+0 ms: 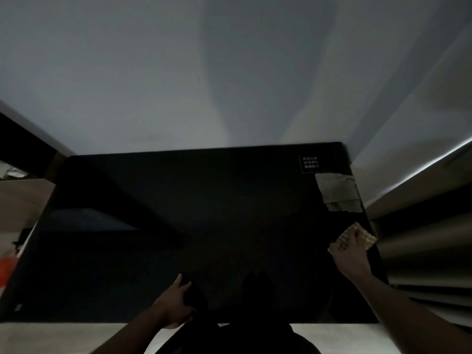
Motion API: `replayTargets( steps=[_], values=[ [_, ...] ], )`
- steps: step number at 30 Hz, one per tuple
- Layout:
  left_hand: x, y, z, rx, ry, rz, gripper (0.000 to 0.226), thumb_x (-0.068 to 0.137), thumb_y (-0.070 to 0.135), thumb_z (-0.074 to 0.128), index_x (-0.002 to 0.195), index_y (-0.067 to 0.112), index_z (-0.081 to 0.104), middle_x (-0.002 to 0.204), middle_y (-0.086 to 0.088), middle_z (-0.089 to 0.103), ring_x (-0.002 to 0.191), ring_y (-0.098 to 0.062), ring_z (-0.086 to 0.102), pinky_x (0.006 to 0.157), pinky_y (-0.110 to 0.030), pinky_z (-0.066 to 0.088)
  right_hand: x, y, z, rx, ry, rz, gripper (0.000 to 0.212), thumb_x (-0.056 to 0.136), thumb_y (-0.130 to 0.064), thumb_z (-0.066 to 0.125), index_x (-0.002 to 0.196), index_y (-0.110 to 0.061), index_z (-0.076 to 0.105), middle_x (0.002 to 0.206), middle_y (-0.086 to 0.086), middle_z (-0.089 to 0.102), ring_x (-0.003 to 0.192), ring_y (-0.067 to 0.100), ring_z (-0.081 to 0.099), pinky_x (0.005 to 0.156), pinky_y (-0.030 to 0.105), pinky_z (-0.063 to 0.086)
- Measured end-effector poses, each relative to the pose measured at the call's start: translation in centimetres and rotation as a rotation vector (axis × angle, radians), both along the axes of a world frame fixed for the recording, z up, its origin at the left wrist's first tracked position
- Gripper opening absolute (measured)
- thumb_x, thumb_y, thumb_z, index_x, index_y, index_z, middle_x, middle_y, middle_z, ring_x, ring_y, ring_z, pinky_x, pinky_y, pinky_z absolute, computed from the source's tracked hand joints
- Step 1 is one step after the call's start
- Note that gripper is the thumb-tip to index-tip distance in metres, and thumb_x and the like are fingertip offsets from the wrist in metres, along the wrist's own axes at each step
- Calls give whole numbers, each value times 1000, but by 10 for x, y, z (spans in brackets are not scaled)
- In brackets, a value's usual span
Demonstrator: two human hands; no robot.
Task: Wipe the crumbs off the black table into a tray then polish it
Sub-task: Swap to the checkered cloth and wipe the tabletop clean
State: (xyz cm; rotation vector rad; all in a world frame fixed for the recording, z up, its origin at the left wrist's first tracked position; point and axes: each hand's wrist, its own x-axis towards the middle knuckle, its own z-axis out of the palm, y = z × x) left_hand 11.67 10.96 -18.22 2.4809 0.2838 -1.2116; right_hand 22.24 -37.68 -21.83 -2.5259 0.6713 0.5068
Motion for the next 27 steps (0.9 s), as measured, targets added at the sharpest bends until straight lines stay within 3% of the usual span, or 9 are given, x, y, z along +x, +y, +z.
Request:
replayTargets(
  steps=[3, 6, 12, 16, 18, 20, 22, 24, 27],
  values=[
    [-5, 11, 4, -15, -46, 34, 86, 82, 35, 65, 157, 26, 23, 168, -5, -8, 150, -20, 28, 114, -28, 38, -4, 27, -26, -104, 30, 124, 72, 93, -31, 41, 157, 0, 32, 164, 27, 25, 152, 46, 21, 122, 60, 22],
    [-11, 30, 7, -24, -98, 57, 84, 81, 35, 64, 156, 28, 27, 168, -3, -4, 148, -17, 32, 112, -24, 39, -13, 103, -18, -63, 20, 209, 72, 88, -16, 46, 158, -5, 33, 166, 20, 25, 154, 42, 22, 118, 63, 29],
    [-16, 101, 19, -10, -114, 48, 83, 80, 34, 63, 156, 29, 28, 168, -1, -3, 149, -16, 31, 110, -24, 39, -45, 291, 7, 129, 31, 409, 79, 98, -6, 45, 165, -31, 12, 172, -15, -9, 160, 11, -6, 115, 64, 29],
    [-16, 167, 23, 2, -92, 19, 85, 81, 38, 61, 157, 28, 25, 168, 0, -5, 150, -17, 29, 110, -26, 42, -66, 399, 9, 330, 77, 623, 85, 91, -1, 48, 161, -41, 23, 170, -24, -1, 158, 4, 1, 119, 64, 19],
    [-14, 198, 24, 13, -53, -3, 80, 89, 34, 60, 158, 25, 20, 167, 3, -3, 152, -19, 24, 109, -23, 41, -72, 435, 16, 411, 84, 672, 86, 89, 2, 47, 160, -40, 28, 170, -23, 10, 157, 4, 14, 122, 54, 24],
    [-12, 231, 23, 41, -52, 1, 79, 92, 33, 59, 159, 24, 18, 167, 1, -5, 151, -21, 26, 109, -24, 41, -70, 451, 15, 449, 42, 597, 80, 90, 1, 47, 158, -40, 34, 166, -12, 35, 147, 14, 43, 117, 33, 38],
    [-13, 261, 19, 90, -64, 5, 83, 90, 37, 62, 159, 24, 17, 167, -7, -8, 148, -22, 32, 110, -26, 41, -67, 445, 19, 437, 4, 394, 76, 90, -5, 48, 154, -45, 39, 148, -1, 60, 126, 22, 63, 102, 30, 48],
    [-19, 283, 18, 122, -41, 34, 86, 89, 40, 63, 159, 24, 16, 167, -9, -9, 148, -23, 32, 112, -28, 41, -64, 422, 28, 400, -94, 213, 72, 90, -2, 51, 151, -41, 46, 141, 3, 66, 122, 26, 65, 98, 29, 48],
    [-22, 303, 14, 104, -64, 70, 88, 87, 41, 63, 159, 24, 15, 167, -10, -9, 149, -25, 30, 114, -31, 40, -56, 363, 47, 333, -222, 17, 67, 90, 11, 54, 150, -20, 54, 147, 11, 60, 136, 34, 56, 110, 38, 43]
  ],
)
